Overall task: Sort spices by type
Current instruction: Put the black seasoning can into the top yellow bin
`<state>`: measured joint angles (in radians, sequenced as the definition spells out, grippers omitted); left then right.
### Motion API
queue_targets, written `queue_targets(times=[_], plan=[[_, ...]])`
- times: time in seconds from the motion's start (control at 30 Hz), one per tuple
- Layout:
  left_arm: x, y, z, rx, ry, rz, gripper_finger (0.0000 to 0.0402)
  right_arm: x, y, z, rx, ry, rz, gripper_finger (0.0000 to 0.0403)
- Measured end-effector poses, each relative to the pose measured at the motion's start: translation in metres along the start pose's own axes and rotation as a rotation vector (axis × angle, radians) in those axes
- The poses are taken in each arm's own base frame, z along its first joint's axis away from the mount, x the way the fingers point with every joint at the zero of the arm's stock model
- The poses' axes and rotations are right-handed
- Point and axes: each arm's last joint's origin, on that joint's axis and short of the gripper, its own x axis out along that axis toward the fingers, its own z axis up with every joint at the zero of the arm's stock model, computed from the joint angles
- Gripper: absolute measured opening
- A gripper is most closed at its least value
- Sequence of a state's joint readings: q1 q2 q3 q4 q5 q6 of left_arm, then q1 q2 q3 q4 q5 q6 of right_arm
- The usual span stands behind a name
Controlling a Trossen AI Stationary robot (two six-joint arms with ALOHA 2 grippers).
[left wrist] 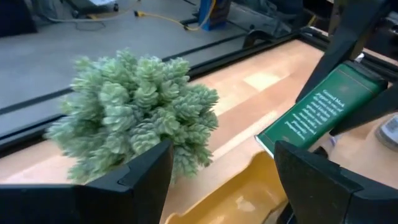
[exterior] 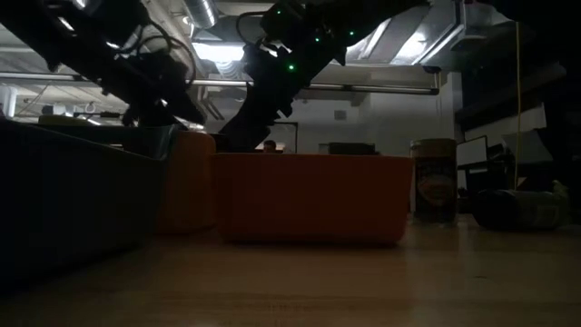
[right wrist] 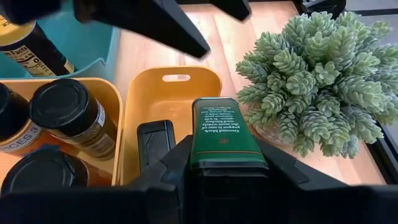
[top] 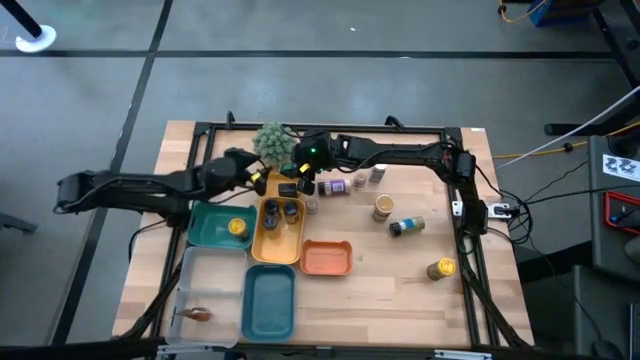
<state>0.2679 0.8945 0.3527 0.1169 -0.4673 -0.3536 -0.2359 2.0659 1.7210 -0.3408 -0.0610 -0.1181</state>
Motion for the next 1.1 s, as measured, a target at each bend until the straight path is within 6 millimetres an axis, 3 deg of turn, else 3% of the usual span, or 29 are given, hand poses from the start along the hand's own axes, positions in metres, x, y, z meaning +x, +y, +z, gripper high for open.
queue_targets(times=[0.3, 0.53, 0.87, 1.1], plan=[[0.022, 0.004, -0.004, -0.035, 0.061, -0.095, 0.0263, 0.000, 0.000, 0.000, 0.000, 0.000, -0.001, 0.0127], [0.032, 0.004, -0.011, -0.040, 0.106, -0.075, 0.0263, 0.000, 0.000, -0.002, 0.000, 0.017, -0.003, 0.0127], [0.035, 0.006, -0.020, -0.015, 0.174, -0.049, 0.0263, 0.029, 0.001, -0.016, 0.001, 0.023, 0.015, 0.0127], [0.041, 0.005, -0.025, -0.015, 0.193, -0.042, 0.0263, 0.031, 0.000, -0.018, 0.001, 0.029, 0.015, 0.0127]])
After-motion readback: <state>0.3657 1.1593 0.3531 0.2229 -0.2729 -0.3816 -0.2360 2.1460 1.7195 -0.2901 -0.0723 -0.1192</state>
